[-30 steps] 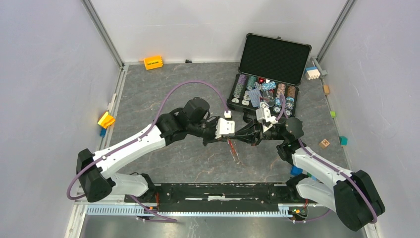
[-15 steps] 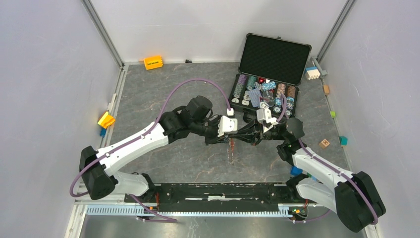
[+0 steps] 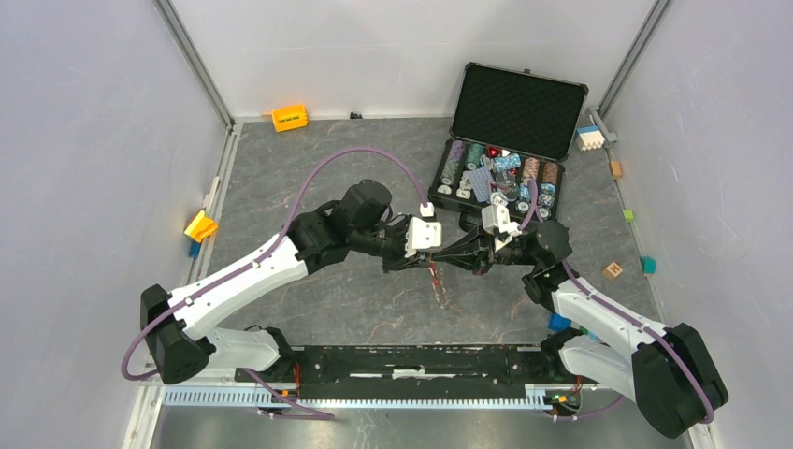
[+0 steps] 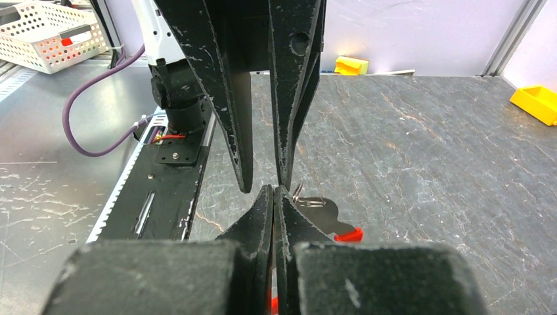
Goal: Put the keys on the keyring
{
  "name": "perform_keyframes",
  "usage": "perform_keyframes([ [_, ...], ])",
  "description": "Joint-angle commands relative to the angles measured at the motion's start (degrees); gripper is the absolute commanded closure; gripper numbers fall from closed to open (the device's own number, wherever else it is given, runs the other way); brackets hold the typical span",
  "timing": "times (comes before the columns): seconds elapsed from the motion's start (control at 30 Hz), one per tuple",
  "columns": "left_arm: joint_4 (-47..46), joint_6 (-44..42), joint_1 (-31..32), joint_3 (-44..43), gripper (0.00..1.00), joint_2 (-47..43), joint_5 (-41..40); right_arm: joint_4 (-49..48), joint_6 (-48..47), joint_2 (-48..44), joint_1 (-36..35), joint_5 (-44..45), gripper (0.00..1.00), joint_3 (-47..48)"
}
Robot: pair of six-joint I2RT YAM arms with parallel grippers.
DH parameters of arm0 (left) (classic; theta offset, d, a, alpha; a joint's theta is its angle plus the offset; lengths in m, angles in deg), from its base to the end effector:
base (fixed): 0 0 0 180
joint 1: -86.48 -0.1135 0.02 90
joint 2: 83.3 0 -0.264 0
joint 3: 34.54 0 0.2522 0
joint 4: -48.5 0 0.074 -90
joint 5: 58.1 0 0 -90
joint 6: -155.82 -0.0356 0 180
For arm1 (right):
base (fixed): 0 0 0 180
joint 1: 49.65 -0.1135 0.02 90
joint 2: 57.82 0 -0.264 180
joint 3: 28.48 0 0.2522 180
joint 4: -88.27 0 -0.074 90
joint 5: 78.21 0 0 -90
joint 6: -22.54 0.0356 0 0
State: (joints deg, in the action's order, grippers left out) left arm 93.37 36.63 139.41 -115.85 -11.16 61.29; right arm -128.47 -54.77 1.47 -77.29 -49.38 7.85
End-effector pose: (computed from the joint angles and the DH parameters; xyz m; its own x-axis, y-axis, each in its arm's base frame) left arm 0.1508 -0.2286 0.3437 0.1491 0.5075 -0.8486 0.9882 -0.0462 0.1461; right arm 0.1680 0.1232 0.2638 -0.0089 0.1149 -0.9933 -0.9999 0.0074 0.0098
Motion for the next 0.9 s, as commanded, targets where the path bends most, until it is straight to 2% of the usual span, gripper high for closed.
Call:
perform_keyframes([
  [0.0,-2.1,-1.6,-0.3,0.0,0.70,-0.4,2.3,-1.3,-0.6,-0.5,0.0,1.0,1.00,1.4],
  [0.87,-5.8,-0.8,-0.7,1.9,0.74,1.8,1.8,-1.6,0.1,-0.6,0.2,0.8,1.00,1.4],
])
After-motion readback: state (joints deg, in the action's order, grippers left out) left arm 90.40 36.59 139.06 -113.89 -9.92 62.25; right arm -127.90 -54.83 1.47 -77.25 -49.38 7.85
